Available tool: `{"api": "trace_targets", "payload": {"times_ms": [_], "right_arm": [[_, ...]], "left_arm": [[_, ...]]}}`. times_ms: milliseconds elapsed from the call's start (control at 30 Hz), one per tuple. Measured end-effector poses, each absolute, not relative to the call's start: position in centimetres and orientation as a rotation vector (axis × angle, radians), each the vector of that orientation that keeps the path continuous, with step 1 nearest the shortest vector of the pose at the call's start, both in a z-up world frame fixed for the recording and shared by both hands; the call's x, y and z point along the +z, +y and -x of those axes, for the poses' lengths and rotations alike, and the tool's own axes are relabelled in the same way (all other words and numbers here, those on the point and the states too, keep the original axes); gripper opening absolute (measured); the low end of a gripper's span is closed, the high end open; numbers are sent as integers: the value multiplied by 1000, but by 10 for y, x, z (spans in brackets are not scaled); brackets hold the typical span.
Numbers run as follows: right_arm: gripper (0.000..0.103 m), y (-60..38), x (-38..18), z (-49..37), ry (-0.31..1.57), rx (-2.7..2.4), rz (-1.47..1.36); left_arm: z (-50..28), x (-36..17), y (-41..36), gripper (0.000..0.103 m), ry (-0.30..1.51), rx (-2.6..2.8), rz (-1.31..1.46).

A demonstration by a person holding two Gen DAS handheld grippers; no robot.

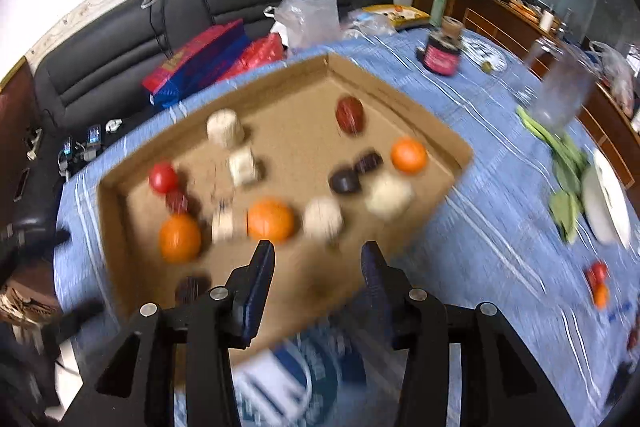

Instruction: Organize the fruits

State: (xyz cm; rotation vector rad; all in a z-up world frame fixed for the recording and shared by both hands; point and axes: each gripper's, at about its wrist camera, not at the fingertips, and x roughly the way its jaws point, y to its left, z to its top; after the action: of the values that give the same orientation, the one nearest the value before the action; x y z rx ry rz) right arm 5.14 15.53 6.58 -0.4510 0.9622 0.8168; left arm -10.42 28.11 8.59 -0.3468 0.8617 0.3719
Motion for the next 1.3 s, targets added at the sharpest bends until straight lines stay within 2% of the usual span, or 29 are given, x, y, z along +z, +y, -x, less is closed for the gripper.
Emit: {"api": "trace_targets", "payload": {"times_ms": [33, 167, 200, 733, 933, 1300], "right_arm": [[52, 147, 67, -43, 963, 806, 457], [70, 114, 77, -14, 942, 780, 449], [71, 107, 78, -8, 938, 776, 442], [71, 48, 69, 38, 955, 751, 459], [71, 46, 69, 40, 961, 766, 444], [71, 55, 64, 43, 978, 776, 452]], "left_arm": [[105, 87, 281, 92, 872, 395, 348], [99, 85, 274, 93, 964, 412, 327], [99, 85, 271, 93, 974, 402, 323], [133, 119, 214, 93, 760, 560, 164], [130, 104, 219, 93, 871, 512, 197], [135, 86, 216, 93, 931, 531, 162]]}}
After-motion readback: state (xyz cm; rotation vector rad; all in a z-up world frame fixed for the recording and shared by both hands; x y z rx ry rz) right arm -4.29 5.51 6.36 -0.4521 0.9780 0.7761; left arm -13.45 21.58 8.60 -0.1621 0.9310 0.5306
